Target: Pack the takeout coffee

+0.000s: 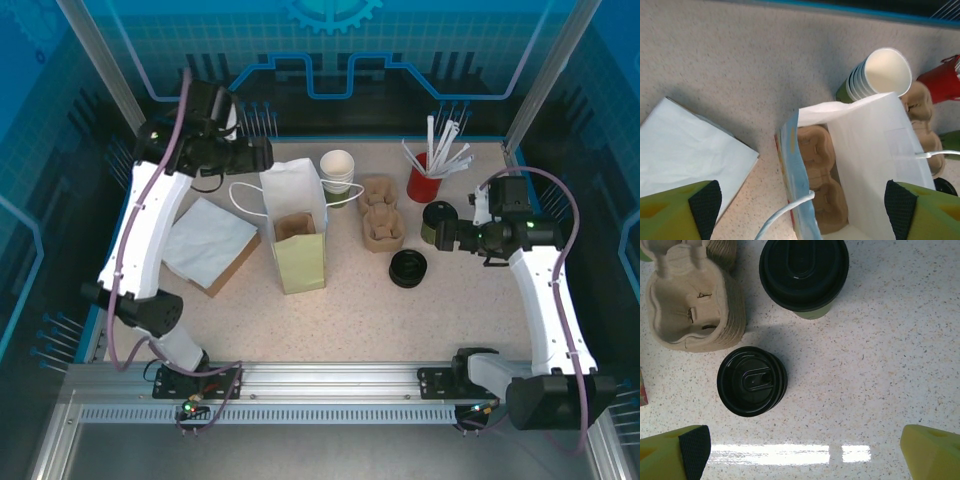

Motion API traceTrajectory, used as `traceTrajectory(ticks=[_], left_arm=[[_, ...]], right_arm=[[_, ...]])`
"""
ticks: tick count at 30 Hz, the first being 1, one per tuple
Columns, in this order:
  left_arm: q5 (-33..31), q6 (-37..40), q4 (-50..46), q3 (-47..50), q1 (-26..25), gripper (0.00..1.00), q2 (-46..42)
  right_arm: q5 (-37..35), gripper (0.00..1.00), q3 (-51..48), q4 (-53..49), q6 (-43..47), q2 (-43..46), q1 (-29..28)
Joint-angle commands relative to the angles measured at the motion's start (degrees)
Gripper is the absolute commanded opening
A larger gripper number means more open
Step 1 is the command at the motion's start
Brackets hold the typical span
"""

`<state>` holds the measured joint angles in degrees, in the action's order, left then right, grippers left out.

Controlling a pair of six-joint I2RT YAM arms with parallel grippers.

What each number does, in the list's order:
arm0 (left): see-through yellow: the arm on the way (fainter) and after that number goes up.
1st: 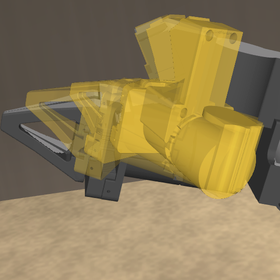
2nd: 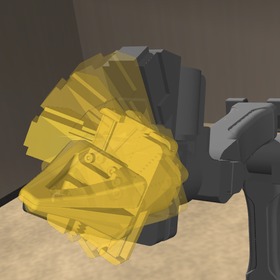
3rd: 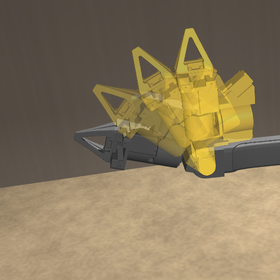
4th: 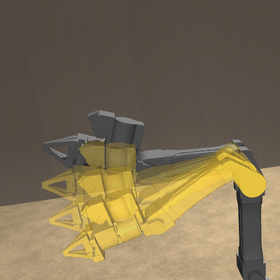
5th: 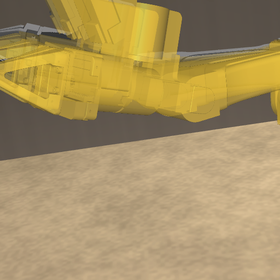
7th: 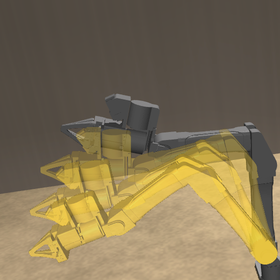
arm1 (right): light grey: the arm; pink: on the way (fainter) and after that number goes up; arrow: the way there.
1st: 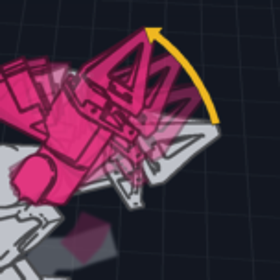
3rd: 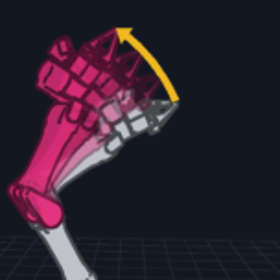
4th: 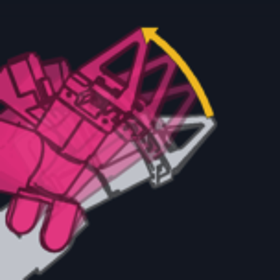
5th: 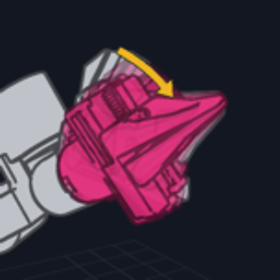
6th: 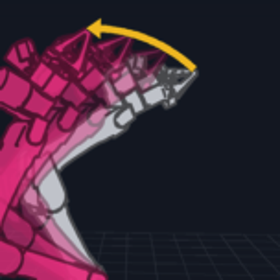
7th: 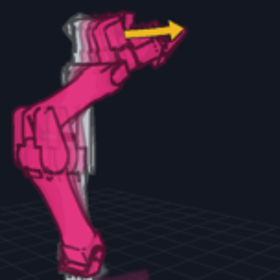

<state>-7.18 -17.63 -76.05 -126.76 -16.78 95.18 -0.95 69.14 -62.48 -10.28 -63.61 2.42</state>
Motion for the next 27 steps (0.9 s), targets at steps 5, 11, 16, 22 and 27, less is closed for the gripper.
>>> traceTrajectory(ticks=[5, 11, 16, 22, 27], left_arm=[[-1.3, 1.4, 9.2, 6.7, 2.0, 0.98, -9.9], [0.6, -0.3, 15.4, 15.0, 2.6, 0.99, -17.3], [0.8, -1.6, 19.5, 23.5, 2.6, 0.99, -23.1], [0.6, -4.5, 21.4, 31.3, 2.6, 0.99, -28.1], [0.2, -6.7, 22.7, 36.2, 2.6, 0.99, -31.1]], right_arm=[[5.9, 1.0, -1.9, 2.3, -1.5, 2.4, 5.1], [8.1, 1.0, -2.9, 3.6, -2.2, 1.9, 6.7], [9.5, 1.0, -4.8, 5.6, -3.2, 2.4, 7.0], [11.2, 1.0, -5.6, 6.8, -3.8, 2.2, 6.9], [12.2, 1.0, -6.7, 8.3, -4.0, 2.2, 7.0]])
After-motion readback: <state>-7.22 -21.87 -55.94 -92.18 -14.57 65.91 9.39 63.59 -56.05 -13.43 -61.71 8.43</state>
